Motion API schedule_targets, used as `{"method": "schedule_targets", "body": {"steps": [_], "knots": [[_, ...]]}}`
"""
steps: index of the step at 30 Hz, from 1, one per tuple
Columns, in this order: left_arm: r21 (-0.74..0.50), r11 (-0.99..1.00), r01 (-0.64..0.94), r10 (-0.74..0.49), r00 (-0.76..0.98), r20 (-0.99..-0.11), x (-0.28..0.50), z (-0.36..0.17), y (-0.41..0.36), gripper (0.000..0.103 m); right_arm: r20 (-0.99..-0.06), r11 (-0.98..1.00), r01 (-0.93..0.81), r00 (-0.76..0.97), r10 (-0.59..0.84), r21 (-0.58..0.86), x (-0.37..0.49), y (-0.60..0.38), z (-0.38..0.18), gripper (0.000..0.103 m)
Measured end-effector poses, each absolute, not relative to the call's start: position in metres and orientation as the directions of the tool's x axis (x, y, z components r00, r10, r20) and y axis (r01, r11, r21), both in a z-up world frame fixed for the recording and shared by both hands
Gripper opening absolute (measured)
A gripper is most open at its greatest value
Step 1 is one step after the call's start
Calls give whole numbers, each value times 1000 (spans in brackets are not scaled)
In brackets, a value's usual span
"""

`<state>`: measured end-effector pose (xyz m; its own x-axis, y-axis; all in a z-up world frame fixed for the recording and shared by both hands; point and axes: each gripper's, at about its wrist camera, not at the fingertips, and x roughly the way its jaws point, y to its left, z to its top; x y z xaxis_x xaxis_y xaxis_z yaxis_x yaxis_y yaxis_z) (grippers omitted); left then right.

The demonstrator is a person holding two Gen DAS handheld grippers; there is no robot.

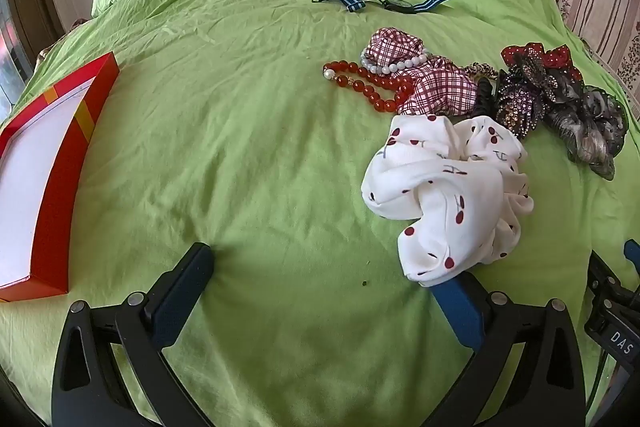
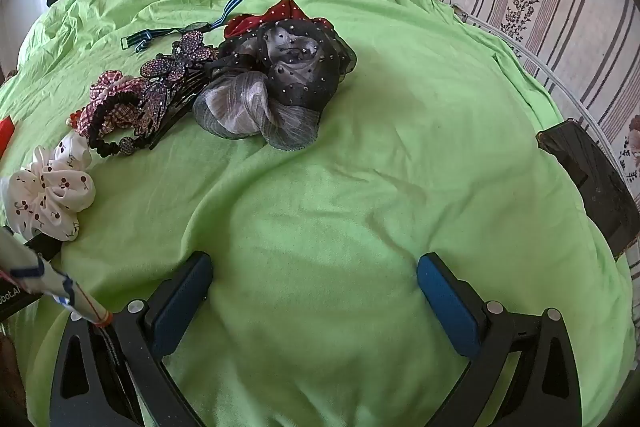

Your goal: Organize jewelry

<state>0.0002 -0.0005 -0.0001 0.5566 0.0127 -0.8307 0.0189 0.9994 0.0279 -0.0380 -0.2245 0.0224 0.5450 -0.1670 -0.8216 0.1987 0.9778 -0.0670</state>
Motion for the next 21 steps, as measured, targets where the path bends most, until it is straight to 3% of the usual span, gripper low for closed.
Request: {"method": "schedule_targets", "body": {"steps": [7,13,17,21], "knots": [[62,998,22,39,553,-833,1,0,-5,103,-824,979,196,543,-160,-61,-38,-226,22,103],[18,999,30,-2,561,-828,-5,12,9,103,-851,987,158,515,-107,-29,-32,-233,23,103],[34,999,-31,46,622,-782,-21,28,34,103,-843,986,163,524,-121,-39,-31,-230,21,103],[-29,998,-51,6,586,-810,-14,28,72,103,-836,985,169,533,-128,-43,-33,-227,20,103]]}}
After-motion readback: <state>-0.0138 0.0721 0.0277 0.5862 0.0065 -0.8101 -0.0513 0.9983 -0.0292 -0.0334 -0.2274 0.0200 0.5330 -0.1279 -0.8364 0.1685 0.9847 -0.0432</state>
